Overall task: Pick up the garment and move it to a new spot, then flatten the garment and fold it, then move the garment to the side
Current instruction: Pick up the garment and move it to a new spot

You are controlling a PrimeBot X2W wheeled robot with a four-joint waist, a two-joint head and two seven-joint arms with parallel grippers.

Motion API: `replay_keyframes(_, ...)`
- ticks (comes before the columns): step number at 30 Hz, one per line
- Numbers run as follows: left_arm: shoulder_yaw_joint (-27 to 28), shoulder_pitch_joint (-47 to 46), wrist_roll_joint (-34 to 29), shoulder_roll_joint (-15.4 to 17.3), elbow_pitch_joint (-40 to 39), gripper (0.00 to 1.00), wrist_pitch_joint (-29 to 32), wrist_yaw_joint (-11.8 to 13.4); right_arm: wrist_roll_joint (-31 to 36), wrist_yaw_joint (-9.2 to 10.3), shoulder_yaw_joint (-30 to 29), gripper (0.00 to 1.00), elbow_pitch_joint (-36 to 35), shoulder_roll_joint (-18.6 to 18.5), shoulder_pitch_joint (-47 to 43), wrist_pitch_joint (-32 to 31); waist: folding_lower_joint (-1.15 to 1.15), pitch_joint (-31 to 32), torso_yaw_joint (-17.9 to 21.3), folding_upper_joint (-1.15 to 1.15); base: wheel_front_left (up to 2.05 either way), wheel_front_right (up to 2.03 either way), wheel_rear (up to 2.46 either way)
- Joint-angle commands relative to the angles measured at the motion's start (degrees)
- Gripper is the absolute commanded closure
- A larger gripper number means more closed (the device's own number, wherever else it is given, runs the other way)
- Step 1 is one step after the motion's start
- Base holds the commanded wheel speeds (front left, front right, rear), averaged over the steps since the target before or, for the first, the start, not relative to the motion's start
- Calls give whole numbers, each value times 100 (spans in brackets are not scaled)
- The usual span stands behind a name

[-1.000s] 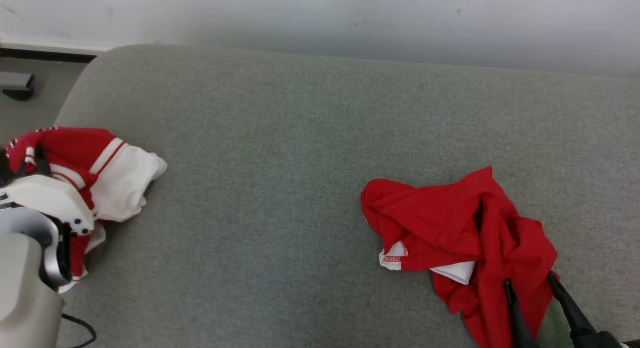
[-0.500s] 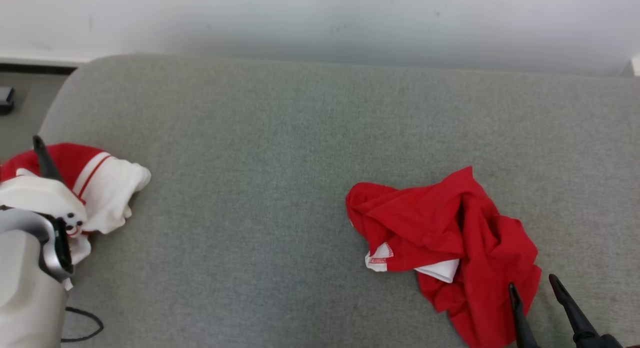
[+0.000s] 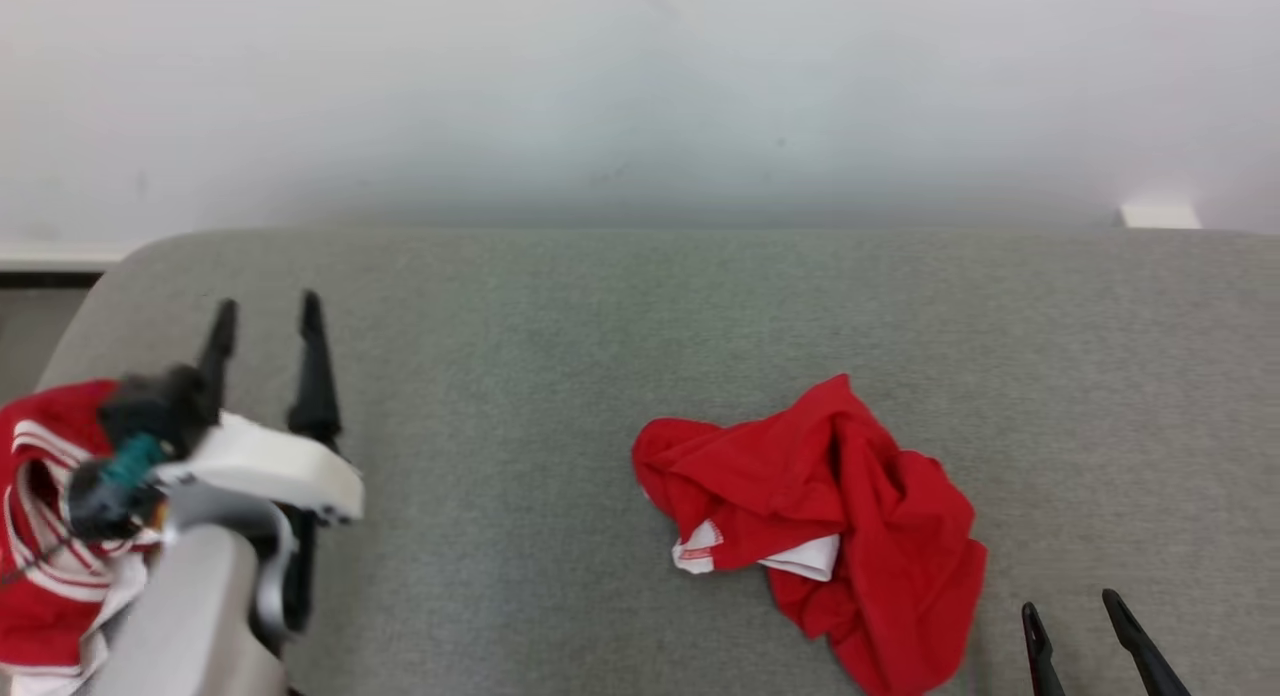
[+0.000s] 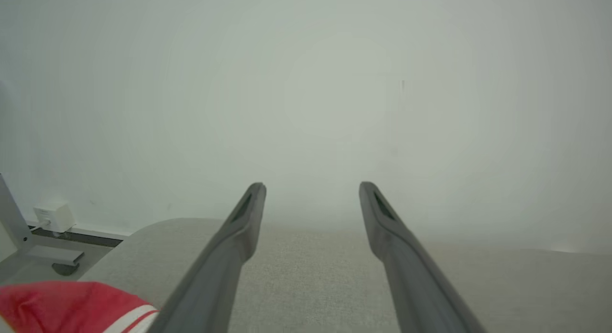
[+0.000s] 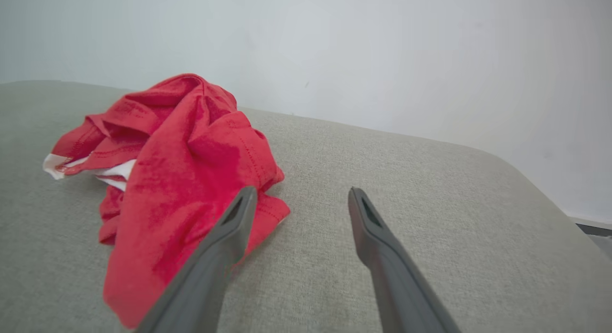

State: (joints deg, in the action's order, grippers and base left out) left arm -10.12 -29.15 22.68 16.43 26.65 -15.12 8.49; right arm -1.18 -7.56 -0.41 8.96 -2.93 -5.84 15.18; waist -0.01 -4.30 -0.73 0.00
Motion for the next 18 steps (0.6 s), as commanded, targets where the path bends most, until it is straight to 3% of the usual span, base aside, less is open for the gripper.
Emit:
replay_keyframes(1, -126, 323, -67, -90, -276, 0, -3, -46, -22, 14, -59, 0, -37, -1, -80, -5, 1, 170, 201, 0, 0, 0, 0)
replay_keyframes(9, -470, 1334, -51, -381, -719, 0, 16, -8, -29, 14, -128, 0, -61, 0, -267, -5, 1, 326, 396, 0, 0, 0, 0)
replay_keyframes(14, -352, 2024, -104, -510, -1069, 0, -3, -54, -54, 14, -177, 0, -75, 2, -312, -4, 1, 340, 457, 0, 0, 0, 0)
replay_keyframes(18, -259, 2553, -269, -645, -1305, 0, -2, -296, -82, 14, -206, 0, -60, 2, -323, -4, 1, 364, 468, 0, 0, 0, 0)
